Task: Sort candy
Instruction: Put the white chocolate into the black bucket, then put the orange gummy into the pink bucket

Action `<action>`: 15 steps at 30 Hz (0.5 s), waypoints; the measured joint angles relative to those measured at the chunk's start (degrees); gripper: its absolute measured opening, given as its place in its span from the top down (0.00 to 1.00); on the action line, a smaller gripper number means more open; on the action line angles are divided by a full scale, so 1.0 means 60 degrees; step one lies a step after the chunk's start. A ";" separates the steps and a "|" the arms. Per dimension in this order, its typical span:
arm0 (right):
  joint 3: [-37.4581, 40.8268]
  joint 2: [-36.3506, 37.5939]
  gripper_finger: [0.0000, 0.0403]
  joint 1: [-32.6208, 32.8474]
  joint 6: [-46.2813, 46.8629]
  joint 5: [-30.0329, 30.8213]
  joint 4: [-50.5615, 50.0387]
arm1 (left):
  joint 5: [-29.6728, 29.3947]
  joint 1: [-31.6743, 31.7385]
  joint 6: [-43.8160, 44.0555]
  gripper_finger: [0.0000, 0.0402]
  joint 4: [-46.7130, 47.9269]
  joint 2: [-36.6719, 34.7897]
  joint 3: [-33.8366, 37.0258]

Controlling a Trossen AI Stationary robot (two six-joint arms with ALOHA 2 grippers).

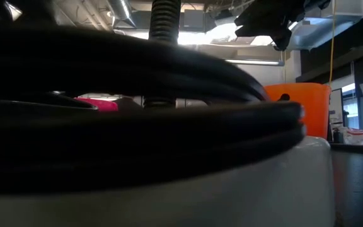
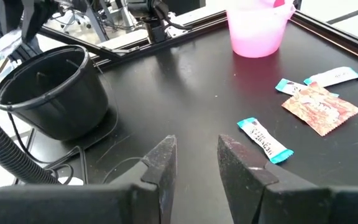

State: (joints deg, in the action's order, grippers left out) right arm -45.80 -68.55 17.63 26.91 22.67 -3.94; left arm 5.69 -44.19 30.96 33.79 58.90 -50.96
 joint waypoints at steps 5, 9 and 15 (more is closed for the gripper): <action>0.0000 0.0000 0.71 -0.0004 0.0015 -0.0005 0.0003 | -0.0095 -0.0003 0.0201 0.69 -0.0051 0.0386 0.0004; 0.0000 0.0000 0.71 -0.0004 0.0161 -0.0077 -0.0004 | -0.0196 0.0065 0.0501 0.63 -0.0100 0.0468 0.0004; 0.0000 0.0000 0.71 -0.0004 0.0185 -0.0814 -0.0008 | -0.0336 0.0272 0.0510 0.60 -0.0100 0.0472 0.0004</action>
State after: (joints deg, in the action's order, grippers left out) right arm -45.80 -68.55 17.61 28.02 17.79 -3.99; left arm 3.68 -42.55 34.02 33.19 61.73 -50.94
